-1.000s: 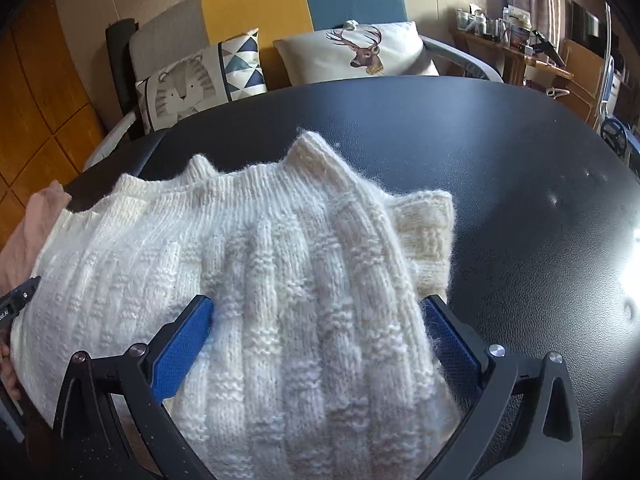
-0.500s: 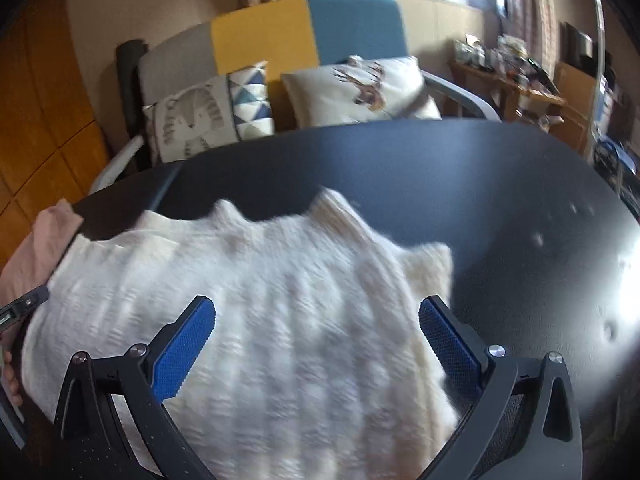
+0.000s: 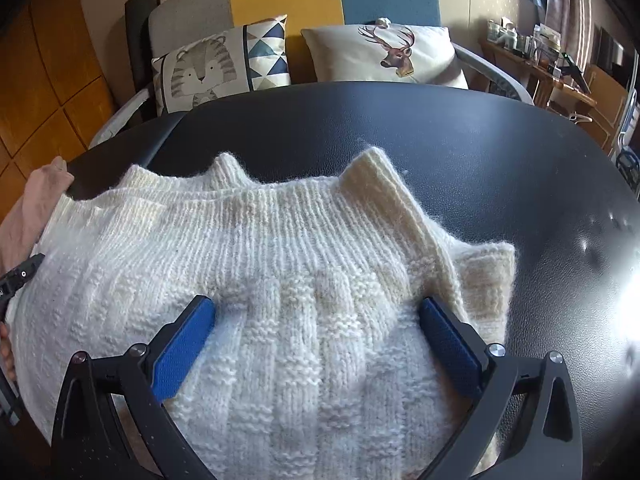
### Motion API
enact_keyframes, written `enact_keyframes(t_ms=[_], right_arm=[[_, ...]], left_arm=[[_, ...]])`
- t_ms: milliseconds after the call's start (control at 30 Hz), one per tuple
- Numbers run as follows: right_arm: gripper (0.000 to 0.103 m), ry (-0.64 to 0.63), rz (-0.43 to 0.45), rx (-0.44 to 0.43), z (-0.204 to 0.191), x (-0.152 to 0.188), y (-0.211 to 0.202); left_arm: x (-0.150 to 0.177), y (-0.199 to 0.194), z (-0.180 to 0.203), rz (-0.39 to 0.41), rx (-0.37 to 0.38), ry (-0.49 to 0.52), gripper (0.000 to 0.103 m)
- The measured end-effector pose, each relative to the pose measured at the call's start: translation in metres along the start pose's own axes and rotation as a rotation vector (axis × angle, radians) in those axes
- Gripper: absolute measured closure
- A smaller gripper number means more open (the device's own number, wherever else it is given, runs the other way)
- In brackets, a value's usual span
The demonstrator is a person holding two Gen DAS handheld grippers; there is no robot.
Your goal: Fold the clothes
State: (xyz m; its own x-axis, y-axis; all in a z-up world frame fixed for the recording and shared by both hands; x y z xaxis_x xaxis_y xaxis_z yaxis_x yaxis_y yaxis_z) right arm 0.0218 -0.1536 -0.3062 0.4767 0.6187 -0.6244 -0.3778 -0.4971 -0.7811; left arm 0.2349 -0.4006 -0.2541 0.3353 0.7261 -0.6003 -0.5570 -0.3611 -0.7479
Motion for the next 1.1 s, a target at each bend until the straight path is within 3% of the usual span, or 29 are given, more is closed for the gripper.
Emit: enact_keyframes(t_ms=[133,300,500,667,767,1000,1100], right_arm=[[0.0,0.014,0.041,0.014,0.004,0.0,-0.014],[0.0,0.03,0.091,0.032,0.008,0.0,-0.031],[0.0,0.133,0.091,0.07,0.041,0.02,-0.048],[0.0,0.221,0.051,0.073,0.068,0.046,-0.048],[0.0,0.239,0.035,0.068,0.07,0.055,-0.044],[0.0,0.185,-0.001,0.086,0.065,0.057,-0.031],[0.0,0.168,-0.005,0.082,0.065,0.057,-0.03]], left_arm=[[-0.003,-0.011,-0.002,-0.025,0.002,-0.029,0.044],[-0.009,-0.04,-0.033,0.04,-0.049,-0.09,0.045],[0.0,-0.036,-0.075,-0.018,-0.072,-0.174,0.045],[0.01,-0.03,-0.071,-0.042,-0.039,-0.172,0.045],[0.015,-0.027,-0.068,-0.051,-0.058,-0.156,0.045],[0.018,-0.024,-0.065,-0.054,-0.09,-0.124,0.045],[0.019,-0.024,-0.066,-0.04,-0.111,-0.103,0.039]])
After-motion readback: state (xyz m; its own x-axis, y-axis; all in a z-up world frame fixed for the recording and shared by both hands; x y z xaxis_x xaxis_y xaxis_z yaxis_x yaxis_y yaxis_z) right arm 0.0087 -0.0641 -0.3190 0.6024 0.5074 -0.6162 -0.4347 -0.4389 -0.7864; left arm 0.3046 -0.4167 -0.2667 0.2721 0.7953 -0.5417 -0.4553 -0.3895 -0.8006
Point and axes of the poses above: each gripper's, at about its wrist camera, not at the fingertips, and y roughly the way its jaws point, z to its right, x to its underside, the point moved 8 cm from there along y, roughly the way its jaws point, and after that the axes turned 9 degrees about -y, right-handed, at the moved point
